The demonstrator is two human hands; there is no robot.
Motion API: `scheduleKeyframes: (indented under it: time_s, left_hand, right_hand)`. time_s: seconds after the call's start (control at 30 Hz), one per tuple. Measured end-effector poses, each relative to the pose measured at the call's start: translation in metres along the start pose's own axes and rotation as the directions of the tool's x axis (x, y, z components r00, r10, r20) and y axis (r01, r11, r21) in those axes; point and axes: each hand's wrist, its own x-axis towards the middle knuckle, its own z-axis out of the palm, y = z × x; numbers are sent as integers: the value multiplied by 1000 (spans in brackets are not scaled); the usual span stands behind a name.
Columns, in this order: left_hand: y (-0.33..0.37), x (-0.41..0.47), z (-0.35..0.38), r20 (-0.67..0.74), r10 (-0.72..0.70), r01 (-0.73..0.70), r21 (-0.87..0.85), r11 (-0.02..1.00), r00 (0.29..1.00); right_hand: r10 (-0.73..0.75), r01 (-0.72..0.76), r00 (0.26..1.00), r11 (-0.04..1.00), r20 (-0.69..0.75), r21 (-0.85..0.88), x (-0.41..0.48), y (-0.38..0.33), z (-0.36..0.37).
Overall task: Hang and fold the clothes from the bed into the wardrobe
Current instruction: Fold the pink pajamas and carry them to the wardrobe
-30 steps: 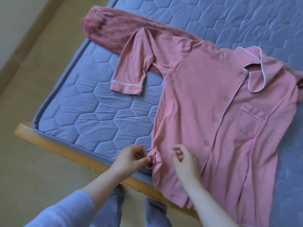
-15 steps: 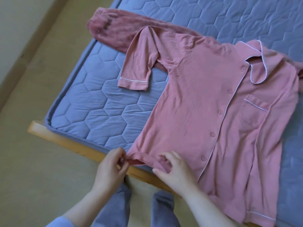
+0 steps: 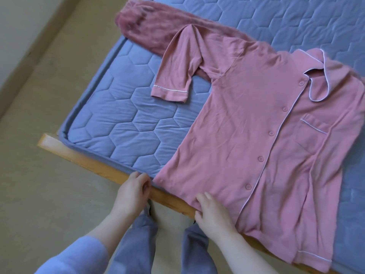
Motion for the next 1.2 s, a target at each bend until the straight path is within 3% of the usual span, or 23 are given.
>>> scheduleKeyframes:
  time_s: [0.1,0.3,0.57,0.8,1.03,1.2]
  left_hand:
    - [9,4,-4,10,3,-3,17,1000,1000]
    - [59,0,-15,74,158,-153,-60,986,985]
    - [165,-2,22,194,364,-352,-95,931,911]
    - [272,3,71,280,445,-445,-68,893,850]
    - [341,20,106,297,421,-425,-56,903,857]
    - [352,53,91,263,424,-429,-40,902,867]
  right_hand:
    - [44,-38,998,988,-43,148,-3,1,-4]
    - [278,-216,944,928,-176,305,-31,17,-21]
    - [597,-382,746,747,-295,544,-103,97,-44]
    - [725,-348,601,617,-337,706,-133,189,-81]
    - [700,-273,612,624,-368,732,-130,249,-119]
    - [652,-234,652,660,-389,714,-89,242,-156]
